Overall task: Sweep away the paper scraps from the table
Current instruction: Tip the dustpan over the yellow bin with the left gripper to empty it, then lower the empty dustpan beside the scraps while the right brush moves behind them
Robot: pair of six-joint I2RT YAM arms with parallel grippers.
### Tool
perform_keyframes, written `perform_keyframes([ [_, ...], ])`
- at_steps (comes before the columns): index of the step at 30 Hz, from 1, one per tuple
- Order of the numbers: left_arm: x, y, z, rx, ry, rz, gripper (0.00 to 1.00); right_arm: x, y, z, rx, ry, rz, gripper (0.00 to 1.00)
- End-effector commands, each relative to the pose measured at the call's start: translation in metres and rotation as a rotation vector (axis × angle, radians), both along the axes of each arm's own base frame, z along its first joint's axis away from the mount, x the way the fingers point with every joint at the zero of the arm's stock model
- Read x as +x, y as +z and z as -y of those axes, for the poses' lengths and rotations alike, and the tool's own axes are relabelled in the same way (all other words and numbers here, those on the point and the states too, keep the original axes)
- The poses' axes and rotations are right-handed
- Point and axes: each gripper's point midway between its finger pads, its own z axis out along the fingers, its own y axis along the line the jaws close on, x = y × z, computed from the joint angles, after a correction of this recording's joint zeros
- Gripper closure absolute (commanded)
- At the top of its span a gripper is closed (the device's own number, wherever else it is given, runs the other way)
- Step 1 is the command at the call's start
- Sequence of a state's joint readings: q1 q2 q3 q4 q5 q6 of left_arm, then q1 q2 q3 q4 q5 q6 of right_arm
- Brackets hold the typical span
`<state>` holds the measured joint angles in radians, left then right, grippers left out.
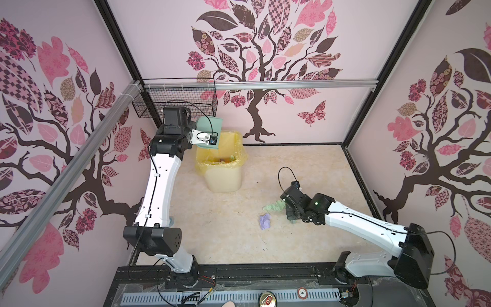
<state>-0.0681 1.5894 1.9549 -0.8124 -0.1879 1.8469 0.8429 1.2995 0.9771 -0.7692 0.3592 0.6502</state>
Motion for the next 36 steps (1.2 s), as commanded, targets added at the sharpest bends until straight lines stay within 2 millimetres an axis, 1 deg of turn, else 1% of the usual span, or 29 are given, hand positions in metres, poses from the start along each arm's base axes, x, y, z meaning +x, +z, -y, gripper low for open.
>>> perform_keyframes([
  [1, 0.002, 0.049, 0.013, -0.013, -0.077, 0.210, 1.00, -0.004, -0.001, 0.002, -0.004, 0.001, -0.026, 1.00],
  [5, -0.009, 0.078, 0.017, -0.040, -0.098, 0.307, 1.00, -0.005, -0.001, 0.004, -0.005, -0.002, -0.026, 1.00],
  [8, -0.029, 0.095, 0.022, -0.092, -0.118, 0.325, 1.00, -0.007, -0.001, 0.006, -0.004, -0.006, -0.027, 1.00],
  [9, -0.042, 0.103, 0.024, -0.127, -0.128, 0.319, 1.00, -0.008, -0.001, 0.007, -0.005, -0.008, -0.026, 1.00],
  [10, -0.055, 0.107, 0.027, -0.167, -0.136, 0.291, 1.00, -0.009, -0.001, 0.008, -0.007, -0.009, -0.025, 1.00],
  [12, -0.082, 0.104, 0.032, -0.238, -0.149, 0.206, 1.00, -0.010, -0.002, 0.010, -0.009, -0.013, -0.024, 1.00],
  [14, -0.111, 0.097, 0.038, -0.310, -0.160, 0.122, 1.00, -0.011, -0.003, 0.012, -0.012, -0.014, -0.025, 1.00],
  [16, -0.141, 0.077, 0.044, -0.361, -0.171, 0.014, 1.00, -0.011, -0.003, 0.013, -0.013, -0.016, -0.025, 1.00],
  [18, -0.165, 0.052, 0.049, -0.411, -0.177, -0.083, 1.00, -0.011, -0.002, 0.014, -0.020, -0.016, -0.024, 1.00],
  [20, -0.189, 0.022, 0.053, -0.451, -0.170, -0.181, 1.00, -0.010, 0.002, 0.017, -0.030, -0.020, -0.011, 1.00],
  [22, -0.213, -0.017, 0.057, -0.492, -0.164, -0.279, 1.00, -0.009, 0.009, 0.020, -0.049, -0.017, 0.003, 1.00],
  [25, -0.241, -0.066, 0.060, -0.539, -0.148, -0.366, 1.00, -0.003, 0.026, 0.026, -0.096, -0.012, 0.034, 1.00],
  [29, -0.267, -0.129, 0.064, -0.620, -0.094, -0.491, 1.00, 0.007, 0.053, 0.032, -0.185, 0.007, 0.076, 1.00],
  [31, -0.278, -0.166, 0.067, -0.659, -0.065, -0.573, 1.00, 0.015, 0.066, 0.033, -0.235, 0.019, 0.097, 1.00],
  [33, -0.285, -0.196, 0.070, -0.689, -0.038, -0.639, 1.00, 0.023, 0.076, 0.031, -0.281, 0.038, 0.109, 1.00],
  [36, -0.289, -0.234, 0.071, -0.709, 0.001, -0.720, 1.00, 0.039, 0.088, 0.025, -0.354, 0.061, 0.125, 1.00],
])
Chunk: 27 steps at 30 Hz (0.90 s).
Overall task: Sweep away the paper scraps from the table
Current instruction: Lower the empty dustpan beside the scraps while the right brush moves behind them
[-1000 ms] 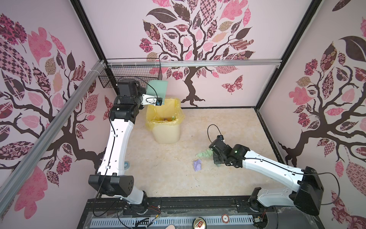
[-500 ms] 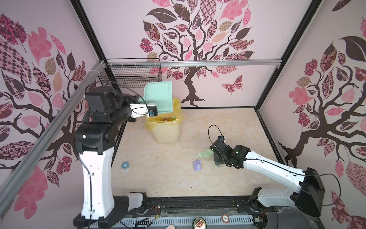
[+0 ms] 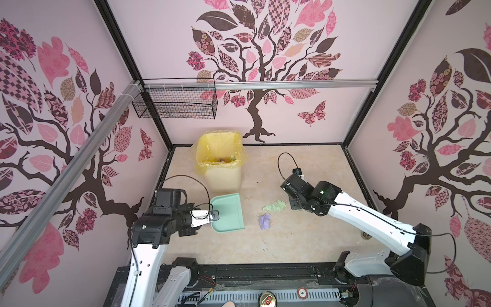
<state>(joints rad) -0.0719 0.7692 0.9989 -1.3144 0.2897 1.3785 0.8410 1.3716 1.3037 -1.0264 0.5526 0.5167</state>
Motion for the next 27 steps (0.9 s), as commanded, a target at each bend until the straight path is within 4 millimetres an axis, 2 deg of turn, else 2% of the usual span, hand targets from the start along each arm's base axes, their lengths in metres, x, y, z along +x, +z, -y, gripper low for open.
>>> perform_keyframes([
  [1, 0.001, -0.030, 0.009, -0.069, 0.031, -0.073, 1.00, 0.015, 0.010, 0.010, -0.193, 0.020, 0.002, 1.00],
  [6, 0.000, -0.077, 0.012, -0.037, 0.036, -0.214, 1.00, 0.037, 0.012, 0.008, -0.321, 0.026, -0.008, 1.00],
  [9, -0.002, -0.100, 0.020, 0.007, 0.023, -0.264, 1.00, 0.047, 0.002, 0.006, -0.357, 0.032, -0.036, 1.00],
  [13, 0.009, -0.126, 0.029, 0.061, 0.022, -0.214, 1.00, 0.055, -0.019, 0.005, -0.377, 0.043, -0.079, 1.00],
  [19, 0.028, -0.144, 0.042, 0.062, 0.074, -0.231, 1.00, 0.057, -0.051, -0.003, -0.371, 0.065, -0.139, 1.00],
  [27, 0.059, -0.144, 0.055, 0.025, 0.154, -0.188, 1.00, 0.053, -0.079, -0.014, -0.344, 0.075, -0.231, 1.00],
])
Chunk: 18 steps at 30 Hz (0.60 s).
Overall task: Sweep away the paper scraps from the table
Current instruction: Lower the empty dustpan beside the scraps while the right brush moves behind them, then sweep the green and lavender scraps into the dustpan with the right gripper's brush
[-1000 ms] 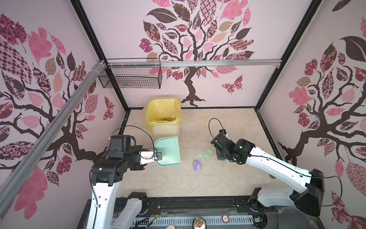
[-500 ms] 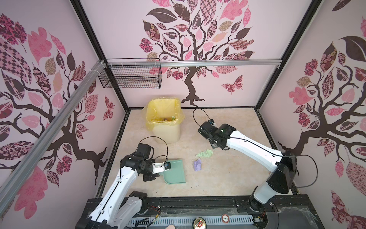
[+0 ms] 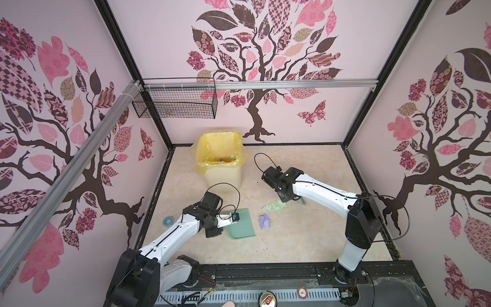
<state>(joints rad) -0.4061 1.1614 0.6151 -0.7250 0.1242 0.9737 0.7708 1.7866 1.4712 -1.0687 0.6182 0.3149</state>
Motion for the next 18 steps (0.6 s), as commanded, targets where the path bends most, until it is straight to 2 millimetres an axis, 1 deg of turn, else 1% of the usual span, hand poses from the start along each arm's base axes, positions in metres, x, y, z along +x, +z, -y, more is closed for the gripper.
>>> perform_keyframes([
  [1, 0.024, 0.011, 0.008, -0.030, 0.063, 0.079, 1.00, -0.001, -0.008, -0.007, 0.024, -0.011, -0.035, 1.00],
  [5, 0.026, 0.012, 0.011, -0.027, 0.060, 0.094, 1.00, -0.007, -0.013, -0.015, 0.075, -0.008, -0.050, 1.00],
  [9, 0.025, 0.009, 0.013, -0.004, 0.044, 0.098, 1.00, -0.016, -0.015, -0.034, 0.144, 0.018, -0.067, 1.00],
  [14, 0.022, 0.006, 0.017, 0.003, 0.031, 0.091, 1.00, -0.026, -0.010, -0.062, 0.208, 0.061, -0.078, 1.00],
  [18, 0.020, 0.005, 0.020, 0.012, 0.016, 0.083, 1.00, -0.034, -0.001, -0.084, 0.256, 0.091, -0.078, 1.00],
])
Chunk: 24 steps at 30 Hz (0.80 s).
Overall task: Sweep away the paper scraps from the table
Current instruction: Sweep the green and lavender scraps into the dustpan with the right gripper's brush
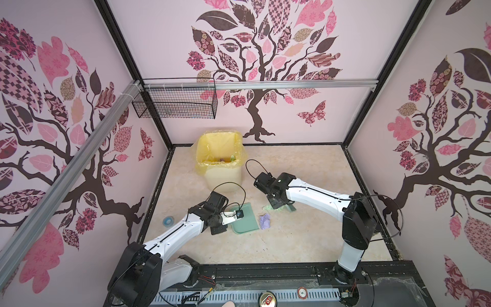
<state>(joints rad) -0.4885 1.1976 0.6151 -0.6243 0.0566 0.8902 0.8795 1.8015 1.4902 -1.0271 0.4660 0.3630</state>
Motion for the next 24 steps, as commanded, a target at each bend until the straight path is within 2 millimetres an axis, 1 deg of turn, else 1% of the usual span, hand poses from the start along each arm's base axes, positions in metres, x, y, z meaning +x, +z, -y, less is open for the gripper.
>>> perform_keyframes([
  [1, 0.005, 0.005, 0.005, 0.007, -0.004, 0.014, 1.00, -0.008, 0.012, -0.028, 0.110, 0.010, -0.018, 1.00],
  [7, 0.003, 0.003, 0.011, 0.015, -0.022, 0.010, 1.00, -0.022, 0.025, -0.055, 0.196, 0.048, -0.030, 1.00],
  [11, 0.005, 0.002, 0.014, 0.011, -0.021, 0.011, 1.00, -0.033, 0.036, -0.072, 0.259, 0.082, -0.039, 1.00],
  [21, 0.010, -0.002, 0.021, 0.000, -0.017, -0.004, 1.00, -0.058, 0.060, -0.107, 0.375, 0.188, -0.080, 1.00],
  [24, 0.011, -0.002, 0.023, -0.003, -0.017, -0.008, 1.00, -0.062, 0.072, -0.115, 0.436, 0.210, -0.081, 1.00],
])
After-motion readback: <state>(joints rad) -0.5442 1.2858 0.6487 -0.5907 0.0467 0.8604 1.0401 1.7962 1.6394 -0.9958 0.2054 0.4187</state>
